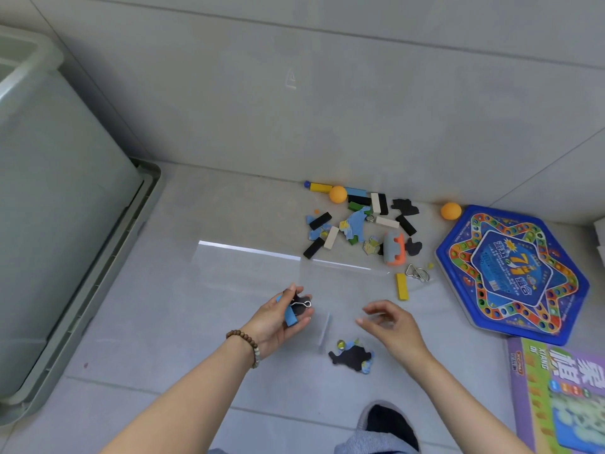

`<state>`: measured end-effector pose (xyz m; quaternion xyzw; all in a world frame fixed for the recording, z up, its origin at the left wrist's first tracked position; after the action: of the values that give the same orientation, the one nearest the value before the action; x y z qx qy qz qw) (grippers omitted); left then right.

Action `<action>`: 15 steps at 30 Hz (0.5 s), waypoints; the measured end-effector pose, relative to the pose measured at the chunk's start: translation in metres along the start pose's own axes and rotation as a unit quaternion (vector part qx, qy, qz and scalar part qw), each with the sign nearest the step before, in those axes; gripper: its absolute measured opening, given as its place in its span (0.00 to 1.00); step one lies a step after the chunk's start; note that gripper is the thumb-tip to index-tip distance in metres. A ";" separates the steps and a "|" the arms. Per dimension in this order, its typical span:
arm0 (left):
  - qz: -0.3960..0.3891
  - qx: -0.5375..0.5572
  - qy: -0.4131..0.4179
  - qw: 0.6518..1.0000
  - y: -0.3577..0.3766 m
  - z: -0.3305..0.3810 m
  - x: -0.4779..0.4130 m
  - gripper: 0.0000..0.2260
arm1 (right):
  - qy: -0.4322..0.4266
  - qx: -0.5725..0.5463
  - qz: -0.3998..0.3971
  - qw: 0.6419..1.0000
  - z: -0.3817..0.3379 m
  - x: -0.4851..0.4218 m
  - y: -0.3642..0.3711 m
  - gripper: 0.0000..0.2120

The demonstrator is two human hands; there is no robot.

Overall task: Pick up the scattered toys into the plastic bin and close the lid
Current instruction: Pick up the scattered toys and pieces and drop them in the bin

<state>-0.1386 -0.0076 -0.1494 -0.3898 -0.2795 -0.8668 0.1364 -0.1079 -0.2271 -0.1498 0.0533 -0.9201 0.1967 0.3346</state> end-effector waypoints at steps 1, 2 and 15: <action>0.000 -0.012 -0.002 1.000 0.001 -0.003 -0.001 0.10 | 0.001 0.018 -0.010 1.000 0.010 0.003 -0.002 0.11; 0.004 -0.024 -0.003 1.000 0.002 -0.005 -0.002 0.09 | -0.002 0.034 -0.021 0.999 0.019 0.008 0.001 0.12; 0.041 -0.077 -0.004 0.996 -0.034 -0.016 -0.005 0.10 | -0.102 0.223 -0.023 0.969 0.001 0.000 0.056 0.27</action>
<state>-0.1604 0.0104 -0.1747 -0.4133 -0.1967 -0.8780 0.1402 -0.1213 -0.1758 -0.1685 0.1672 -0.8810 0.3824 0.2228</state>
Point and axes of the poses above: each hand's wrist, its own x-axis away from the middle knuckle, its own y-axis out of the palm, z = x × y, the point moved 5 cm from there along -x, towards the middle knuckle, and after that the axes turned 10 degrees about y, right-handed, at the moved point
